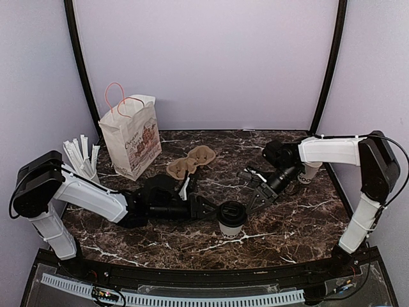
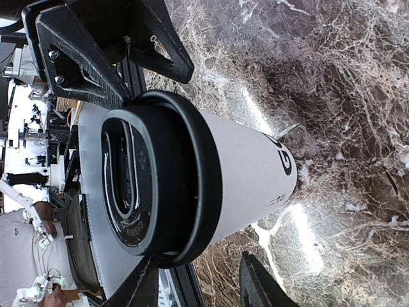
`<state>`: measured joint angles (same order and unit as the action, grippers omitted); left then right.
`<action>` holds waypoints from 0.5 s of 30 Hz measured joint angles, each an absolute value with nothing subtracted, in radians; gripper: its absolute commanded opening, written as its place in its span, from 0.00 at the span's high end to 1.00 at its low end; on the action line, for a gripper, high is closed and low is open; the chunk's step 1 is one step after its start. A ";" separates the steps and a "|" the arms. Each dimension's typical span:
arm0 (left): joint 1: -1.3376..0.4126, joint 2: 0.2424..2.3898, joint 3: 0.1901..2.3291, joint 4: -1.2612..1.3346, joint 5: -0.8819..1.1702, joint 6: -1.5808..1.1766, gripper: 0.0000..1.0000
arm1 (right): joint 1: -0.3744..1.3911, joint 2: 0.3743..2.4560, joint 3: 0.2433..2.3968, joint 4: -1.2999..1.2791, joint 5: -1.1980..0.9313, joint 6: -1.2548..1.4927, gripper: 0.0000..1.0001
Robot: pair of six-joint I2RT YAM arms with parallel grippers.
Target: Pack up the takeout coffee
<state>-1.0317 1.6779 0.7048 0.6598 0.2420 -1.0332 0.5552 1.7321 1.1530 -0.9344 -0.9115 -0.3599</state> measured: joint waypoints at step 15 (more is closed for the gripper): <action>-1.017 1.734 0.690 0.740 0.284 -1.120 0.67 | 0.541 1.797 1.155 -0.955 -0.955 -0.265 0.60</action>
